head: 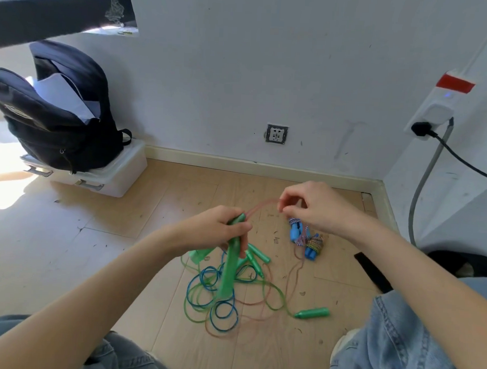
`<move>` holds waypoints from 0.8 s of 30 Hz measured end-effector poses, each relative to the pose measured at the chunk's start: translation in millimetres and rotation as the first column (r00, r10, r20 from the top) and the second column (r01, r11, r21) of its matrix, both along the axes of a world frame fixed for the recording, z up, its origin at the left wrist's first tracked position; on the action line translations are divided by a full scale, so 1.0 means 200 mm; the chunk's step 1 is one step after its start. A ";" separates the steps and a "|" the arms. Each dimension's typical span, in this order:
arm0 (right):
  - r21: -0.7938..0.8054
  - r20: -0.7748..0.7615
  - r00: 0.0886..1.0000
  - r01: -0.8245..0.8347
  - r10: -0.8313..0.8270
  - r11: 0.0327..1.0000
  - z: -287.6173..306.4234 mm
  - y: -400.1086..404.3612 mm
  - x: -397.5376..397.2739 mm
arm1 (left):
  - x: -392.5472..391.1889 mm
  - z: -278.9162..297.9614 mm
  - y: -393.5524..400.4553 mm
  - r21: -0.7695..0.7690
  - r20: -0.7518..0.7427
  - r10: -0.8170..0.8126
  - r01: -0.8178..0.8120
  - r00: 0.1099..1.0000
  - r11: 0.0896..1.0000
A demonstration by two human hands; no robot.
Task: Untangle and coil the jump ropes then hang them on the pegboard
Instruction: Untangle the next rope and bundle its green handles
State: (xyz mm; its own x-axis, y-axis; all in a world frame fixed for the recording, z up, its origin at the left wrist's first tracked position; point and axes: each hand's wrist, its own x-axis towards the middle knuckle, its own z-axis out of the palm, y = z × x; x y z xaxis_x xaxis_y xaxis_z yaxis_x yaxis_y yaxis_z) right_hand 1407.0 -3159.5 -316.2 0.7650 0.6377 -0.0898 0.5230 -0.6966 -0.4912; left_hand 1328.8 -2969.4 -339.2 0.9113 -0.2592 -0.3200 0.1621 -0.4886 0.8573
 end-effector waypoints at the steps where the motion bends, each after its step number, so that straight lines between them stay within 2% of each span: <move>1: 0.034 -0.083 0.995 -0.052 0.055 0.998 0.00 0.01 -0.02 | -0.01 0.01 -0.01 -0.036 -0.022 -0.004 0.003 1.000 0.999; 4: 0.145 -0.298 0.939 -0.134 0.172 0.980 0.01 0.04 -0.06 | -0.02 0.02 -0.04 -0.062 -0.021 -0.066 0.065 0.998 0.996; 7: 0.174 -0.323 0.924 -0.152 0.202 0.973 0.01 0.06 -0.07 | -0.03 0.03 -0.04 -0.108 -0.045 -0.066 0.061 0.997 0.992; 9: 0.161 -0.309 0.935 -0.128 0.173 0.979 0.02 0.05 -0.05 | -0.03 0.02 -0.02 -0.139 -0.083 -0.050 0.038 0.995 0.990; 13: 0.040 -0.126 0.990 -0.058 0.063 0.997 0.02 0.00 0.00 | -0.03 0.00 0.03 -0.062 -0.221 -0.097 0.086 0.970 0.994; 17: -0.056 -0.179 0.979 -0.111 0.099 0.992 0.02 -0.02 0.00 | -0.01 0.00 0.06 -0.044 -0.214 -0.012 0.003 0.977 0.999; 19: -0.005 -0.248 0.959 -0.145 0.139 0.989 0.02 0.00 -0.02 | -0.01 0.01 0.07 -0.013 -0.179 0.018 -0.021 0.984 1.000; 21: 0.040 -0.247 0.955 -0.159 0.164 0.986 0.01 0.01 -0.03 | -0.01 0.01 0.07 -0.004 -0.174 0.014 -0.015 0.985 1.000; 24: -0.015 -0.217 0.959 -0.191 0.183 0.981 -0.01 0.03 -0.03 | -0.02 0.01 0.07 0.014 -0.173 -0.006 0.009 0.985 1.000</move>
